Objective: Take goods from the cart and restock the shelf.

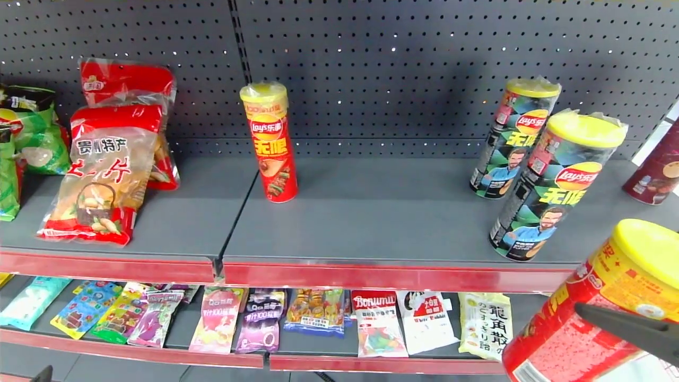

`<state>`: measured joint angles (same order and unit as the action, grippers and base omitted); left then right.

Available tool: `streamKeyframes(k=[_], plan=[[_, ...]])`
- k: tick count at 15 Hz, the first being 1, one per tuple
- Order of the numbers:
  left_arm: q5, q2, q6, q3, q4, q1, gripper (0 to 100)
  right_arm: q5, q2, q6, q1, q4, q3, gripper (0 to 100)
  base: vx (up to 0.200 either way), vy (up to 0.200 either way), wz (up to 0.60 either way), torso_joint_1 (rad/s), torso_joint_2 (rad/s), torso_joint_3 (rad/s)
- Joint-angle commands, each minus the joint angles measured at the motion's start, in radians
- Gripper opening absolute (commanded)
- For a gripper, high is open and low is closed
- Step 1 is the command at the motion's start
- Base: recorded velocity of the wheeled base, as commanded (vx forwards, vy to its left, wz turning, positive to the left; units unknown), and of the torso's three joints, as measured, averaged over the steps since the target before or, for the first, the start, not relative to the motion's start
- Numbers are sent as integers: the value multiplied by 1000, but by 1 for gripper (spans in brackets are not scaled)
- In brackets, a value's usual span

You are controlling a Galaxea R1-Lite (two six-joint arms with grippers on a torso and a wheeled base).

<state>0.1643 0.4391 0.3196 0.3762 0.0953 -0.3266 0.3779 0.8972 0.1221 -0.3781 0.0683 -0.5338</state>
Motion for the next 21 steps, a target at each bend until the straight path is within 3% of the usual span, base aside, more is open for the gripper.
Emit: streamKeyframes(k=[1,12,15,18,21], plan=[[-2,0,-1,0,0,0,100,1,3,1,-1,1,0,0,0,200,0,-7,2,-7],[0,3,-1,-2,0,0,100,9,9,1,-2,1,-2,0,0,200,0,-1,1,2],[1,3,23,-2,0,0,100,9,9,2,-2,1,-2,0,0,0,0,0,0,0],[1,4,26,-5,1,0,100,9,9,2,-2,1,0,0,0,0,0,0,0,0],[1,7,26,-5,1,0,100,9,9,2,-2,-1,-2,0,200,0,0,-4,4,-1]])
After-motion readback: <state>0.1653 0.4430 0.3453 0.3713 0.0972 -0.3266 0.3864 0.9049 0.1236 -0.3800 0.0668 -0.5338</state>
